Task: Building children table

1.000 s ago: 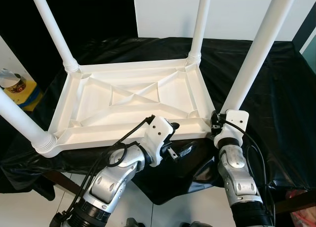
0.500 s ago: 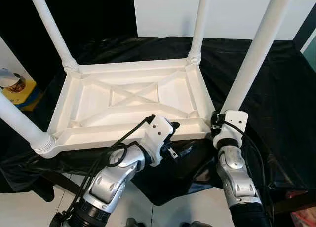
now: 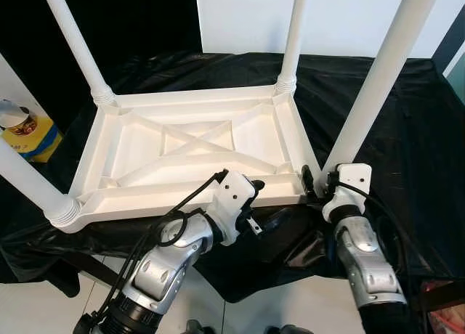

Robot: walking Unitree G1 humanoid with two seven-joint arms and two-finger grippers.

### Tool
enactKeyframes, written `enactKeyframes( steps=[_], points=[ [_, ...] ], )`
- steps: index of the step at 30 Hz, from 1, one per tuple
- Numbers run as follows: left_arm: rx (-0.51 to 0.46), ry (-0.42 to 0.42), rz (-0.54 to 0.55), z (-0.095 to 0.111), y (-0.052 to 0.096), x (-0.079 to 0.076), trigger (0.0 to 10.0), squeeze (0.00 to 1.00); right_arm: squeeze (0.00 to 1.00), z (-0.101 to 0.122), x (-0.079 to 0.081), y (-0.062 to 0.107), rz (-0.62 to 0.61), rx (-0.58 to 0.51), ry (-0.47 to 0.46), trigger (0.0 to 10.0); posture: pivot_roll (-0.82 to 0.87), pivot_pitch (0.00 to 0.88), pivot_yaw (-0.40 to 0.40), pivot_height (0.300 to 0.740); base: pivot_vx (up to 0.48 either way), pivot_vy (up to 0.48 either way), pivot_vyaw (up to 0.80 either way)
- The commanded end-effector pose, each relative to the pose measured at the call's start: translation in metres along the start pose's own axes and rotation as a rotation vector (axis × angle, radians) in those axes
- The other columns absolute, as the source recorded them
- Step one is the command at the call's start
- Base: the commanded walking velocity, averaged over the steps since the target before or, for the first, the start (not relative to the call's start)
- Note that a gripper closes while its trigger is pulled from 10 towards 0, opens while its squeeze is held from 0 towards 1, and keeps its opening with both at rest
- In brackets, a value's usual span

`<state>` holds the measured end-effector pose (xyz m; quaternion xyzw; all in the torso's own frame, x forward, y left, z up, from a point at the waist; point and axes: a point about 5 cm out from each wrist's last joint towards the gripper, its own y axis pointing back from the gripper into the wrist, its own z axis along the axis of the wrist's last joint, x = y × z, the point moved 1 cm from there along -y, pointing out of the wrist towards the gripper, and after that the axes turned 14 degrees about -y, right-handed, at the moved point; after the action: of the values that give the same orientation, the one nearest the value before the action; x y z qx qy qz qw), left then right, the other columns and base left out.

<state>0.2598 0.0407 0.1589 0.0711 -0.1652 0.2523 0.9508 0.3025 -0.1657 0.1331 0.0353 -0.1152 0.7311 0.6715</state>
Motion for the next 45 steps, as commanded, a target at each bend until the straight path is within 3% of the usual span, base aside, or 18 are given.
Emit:
enactKeyframes(
  steps=[1,7,20,27,28,29,30,42,43,44,45],
  points=[
    [0.012,0.012,-0.025,-0.003,0.001,-0.004,10.0,0.00,0.00,0.001,0.001,0.001,0.071,0.011,-0.017,10.0,-0.09,0.093,0.007,0.740,0.000,0.000,0.00],
    [0.011,0.010,-0.032,-0.003,0.001,-0.003,10.0,0.00,0.00,0.005,0.002,0.002,0.312,0.072,0.008,10.0,-0.10,0.092,0.018,0.740,0.000,0.000,0.00],
    [0.011,0.007,-0.041,-0.002,0.001,-0.002,10.0,0.00,0.00,0.005,-0.009,-0.010,0.496,0.162,0.087,10.0,-0.10,0.095,0.030,0.740,0.000,0.000,0.00],
    [0.012,0.002,-0.037,-0.001,0.001,-0.001,10.0,0.00,0.00,-0.007,-0.005,-0.015,0.558,0.225,0.112,10.0,-0.09,0.095,0.031,0.740,0.000,0.000,0.00],
    [0.012,0.002,-0.036,-0.001,0.001,-0.001,10.0,0.00,0.00,-0.009,-0.005,-0.015,0.563,0.230,0.111,4.5,-0.09,0.096,0.029,0.740,0.000,0.000,0.00],
    [0.013,0.002,-0.035,-0.001,0.001,0.000,10.0,0.00,0.00,-0.010,-0.004,-0.014,0.566,0.233,0.109,4.5,-0.09,0.096,0.029,0.740,0.000,0.000,0.00],
    [0.013,0.002,-0.033,-0.001,0.002,0.000,10.0,0.00,0.00,-0.011,-0.004,-0.014,0.569,0.237,0.106,0.0,-0.08,0.096,0.029,0.740,0.000,0.000,0.00],
    [0.015,0.004,-0.028,-0.001,0.003,0.000,10.0,0.00,0.00,-0.013,-0.009,-0.014,0.575,0.243,0.101,0.0,-0.09,0.103,0.032,0.740,0.000,0.000,0.00],
    [0.015,0.004,-0.029,-0.001,0.003,0.000,10.0,0.00,0.00,-0.014,-0.011,-0.015,0.555,0.240,0.092,8.8,-0.09,0.104,0.033,0.740,0.000,0.000,0.00],
    [0.015,0.004,-0.029,-0.001,0.003,0.000,10.0,0.00,0.00,-0.014,-0.011,-0.015,0.555,0.240,0.092,8.8,-0.09,0.104,0.033,0.740,0.000,0.000,0.00],
    [0.014,0.004,-0.030,-0.001,0.003,0.000,10.0,0.00,0.00,-0.014,-0.014,-0.016,0.528,0.239,0.090,10.0,-0.09,0.104,0.033,0.740,0.000,0.000,0.00]
  ],
)
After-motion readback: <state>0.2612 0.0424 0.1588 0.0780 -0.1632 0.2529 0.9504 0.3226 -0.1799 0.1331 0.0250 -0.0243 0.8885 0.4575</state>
